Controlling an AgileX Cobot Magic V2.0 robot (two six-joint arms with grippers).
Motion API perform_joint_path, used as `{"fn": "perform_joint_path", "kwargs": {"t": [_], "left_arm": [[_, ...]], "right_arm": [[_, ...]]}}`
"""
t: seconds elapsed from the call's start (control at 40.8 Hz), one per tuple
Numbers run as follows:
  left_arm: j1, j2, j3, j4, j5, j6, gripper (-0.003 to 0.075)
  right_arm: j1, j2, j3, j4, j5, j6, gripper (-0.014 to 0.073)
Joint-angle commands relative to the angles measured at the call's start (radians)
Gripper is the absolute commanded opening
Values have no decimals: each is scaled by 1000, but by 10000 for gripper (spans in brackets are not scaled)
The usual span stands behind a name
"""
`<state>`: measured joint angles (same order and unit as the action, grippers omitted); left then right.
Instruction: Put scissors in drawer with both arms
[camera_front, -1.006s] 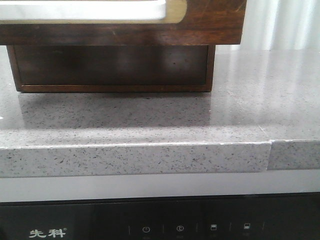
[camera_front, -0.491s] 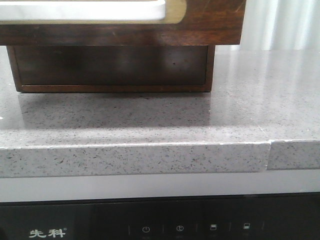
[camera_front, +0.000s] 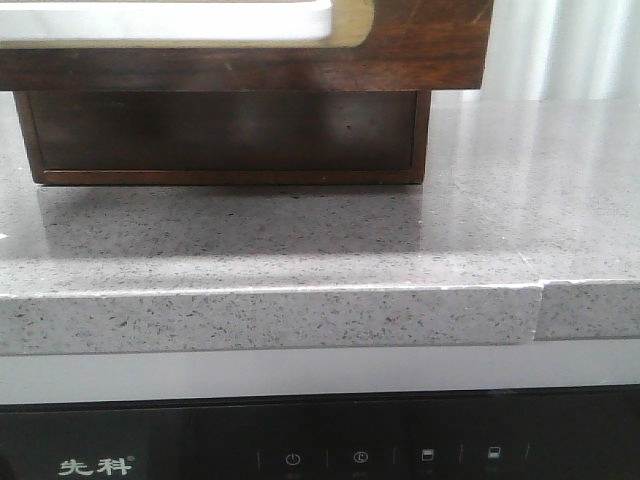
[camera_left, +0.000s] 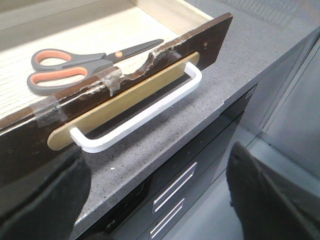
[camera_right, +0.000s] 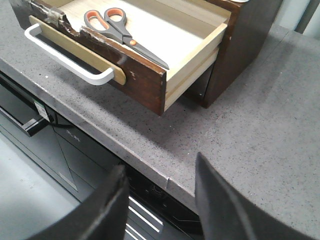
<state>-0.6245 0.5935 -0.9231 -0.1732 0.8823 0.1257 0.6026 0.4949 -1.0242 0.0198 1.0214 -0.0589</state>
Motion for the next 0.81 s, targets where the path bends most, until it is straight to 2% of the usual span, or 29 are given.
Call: {"fn": "perform_joint_path", "kwargs": {"t": [0.0, 0.074, 0.319, 0.442, 0.785], "left_arm": [[-7, 5, -31, -20, -75, -9, 520], [-7, 5, -31, -20, -75, -9, 456], [-7, 5, -31, -20, -75, -9, 130], [-7, 5, -31, -20, -75, -9, -8], [-7, 5, -31, -20, -75, -9, -20]], "right_arm": [[-5, 6, -20, -1, -85, 2, 326], [-5, 6, -20, -1, -85, 1, 253], [-5, 6, -20, -1, -85, 1, -57], [-5, 6, -20, -1, -93, 1, -68], [-5, 6, -20, -1, -98, 1, -68]]}}
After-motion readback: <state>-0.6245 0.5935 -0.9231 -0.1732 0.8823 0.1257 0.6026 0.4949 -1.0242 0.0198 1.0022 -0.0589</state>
